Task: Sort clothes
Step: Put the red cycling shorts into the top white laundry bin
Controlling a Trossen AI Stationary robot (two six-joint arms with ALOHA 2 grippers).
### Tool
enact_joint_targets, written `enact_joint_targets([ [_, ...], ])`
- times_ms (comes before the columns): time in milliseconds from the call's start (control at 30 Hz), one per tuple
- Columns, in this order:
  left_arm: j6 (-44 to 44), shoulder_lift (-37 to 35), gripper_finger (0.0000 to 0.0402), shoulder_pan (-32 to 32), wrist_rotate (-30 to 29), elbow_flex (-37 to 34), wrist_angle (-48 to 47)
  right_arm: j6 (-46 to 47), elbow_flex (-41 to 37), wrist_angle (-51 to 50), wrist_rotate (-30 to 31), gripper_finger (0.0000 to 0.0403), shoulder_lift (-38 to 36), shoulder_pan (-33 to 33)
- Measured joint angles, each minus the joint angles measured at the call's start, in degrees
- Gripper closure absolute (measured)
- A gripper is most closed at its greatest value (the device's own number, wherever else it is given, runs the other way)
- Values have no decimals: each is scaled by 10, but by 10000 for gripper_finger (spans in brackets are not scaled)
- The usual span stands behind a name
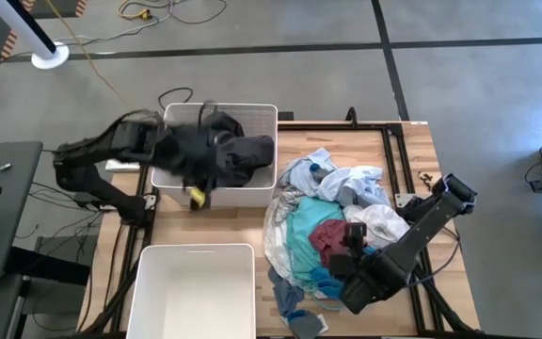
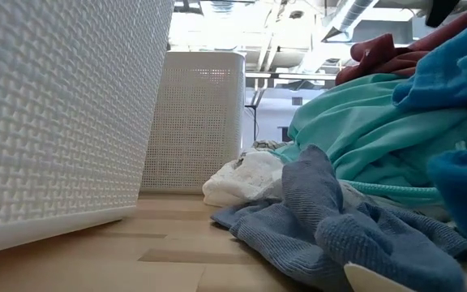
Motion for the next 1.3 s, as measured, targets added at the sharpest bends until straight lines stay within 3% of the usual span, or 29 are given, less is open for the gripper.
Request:
enact_joint_targets([
  [467,-130,7,321,-356,-325,-1,-34,4,-92,15,18,163,0,-46],
  [633,-167,19,321,-443,-433,-1,-34,-16,-105,19,19,220,0,-67],
  [833,-176,37,321,-511,-521,-37,7,-63,-105,28,24,359,0,-89],
  [900,-168,48,321,-530,-543,-49,39,-79,-105,32,24,388,0,-95],
  [1067,-129,81,321,-565,-567,-70,78,-104,-90,30,27,386,0,-111],
  [1300,-174,132,322,-590,-610,-74,37,-162,-7,30,81,399,-1,-117],
])
